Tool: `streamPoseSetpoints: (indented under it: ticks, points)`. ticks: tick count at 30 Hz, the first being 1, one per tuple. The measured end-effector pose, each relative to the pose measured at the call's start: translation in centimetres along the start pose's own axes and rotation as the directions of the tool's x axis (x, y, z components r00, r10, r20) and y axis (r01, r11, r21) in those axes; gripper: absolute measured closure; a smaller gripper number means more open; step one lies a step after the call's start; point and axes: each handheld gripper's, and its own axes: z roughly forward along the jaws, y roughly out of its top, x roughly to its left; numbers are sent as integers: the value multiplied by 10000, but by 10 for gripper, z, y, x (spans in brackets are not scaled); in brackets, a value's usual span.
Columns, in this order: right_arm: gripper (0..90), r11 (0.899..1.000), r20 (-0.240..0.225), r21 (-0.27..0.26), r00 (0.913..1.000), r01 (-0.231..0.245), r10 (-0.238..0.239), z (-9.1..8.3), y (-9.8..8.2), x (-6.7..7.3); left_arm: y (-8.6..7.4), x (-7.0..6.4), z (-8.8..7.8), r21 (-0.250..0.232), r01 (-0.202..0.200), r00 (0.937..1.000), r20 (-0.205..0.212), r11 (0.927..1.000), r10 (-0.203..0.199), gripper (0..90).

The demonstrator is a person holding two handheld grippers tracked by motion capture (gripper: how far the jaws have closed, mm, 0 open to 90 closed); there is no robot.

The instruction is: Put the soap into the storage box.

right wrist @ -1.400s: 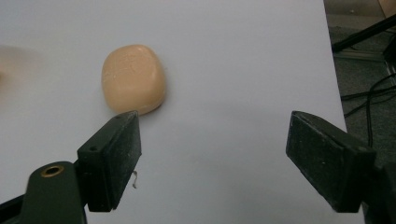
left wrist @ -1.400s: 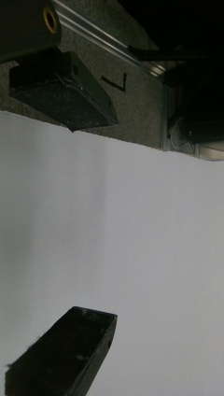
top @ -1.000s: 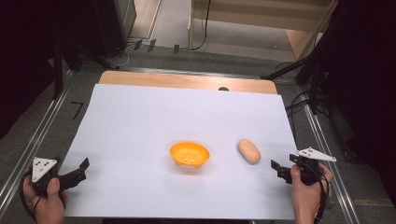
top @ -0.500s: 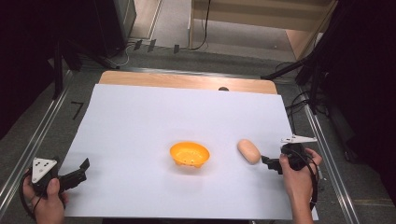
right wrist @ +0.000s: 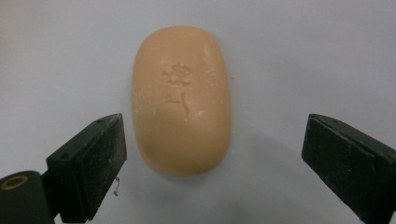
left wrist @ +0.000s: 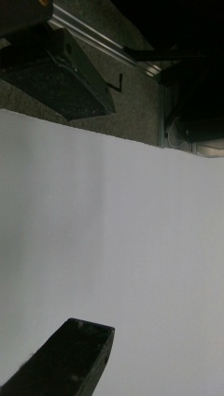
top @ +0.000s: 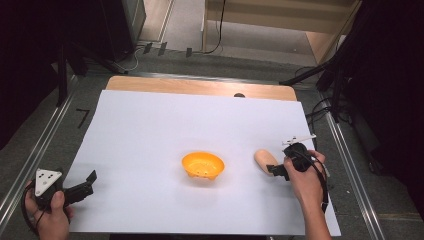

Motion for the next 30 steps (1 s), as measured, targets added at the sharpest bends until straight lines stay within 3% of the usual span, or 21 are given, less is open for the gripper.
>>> streamPoseSetpoints:
  ticks: [6,12,18,22,25,30]
  points:
    - [84,9996,-66,277,10000,14,-12,10,10,8,0,0,0,16,-45,10000,-26,10000,45,0]
    - [166,9980,-34,607,9999,-156,158,18,18,13,0,0,0,1,-6,10000,-37,10000,6,0]
    - [218,9945,268,1000,9993,-302,276,25,23,17,0,0,0,25,-27,10000,-2,10000,27,0]
    - [261,9931,519,1140,9984,-264,206,31,24,20,0,0,1,61,-35,10000,-28,10000,35,0]
    - [318,9917,488,1285,9988,22,-85,34,23,22,0,0,1,71,-51,10000,-27,10000,51,0]
    - [324,9907,385,1360,9993,-25,-27,34,24,20,0,-1,1,73,-83,9999,-68,9999,83,0]
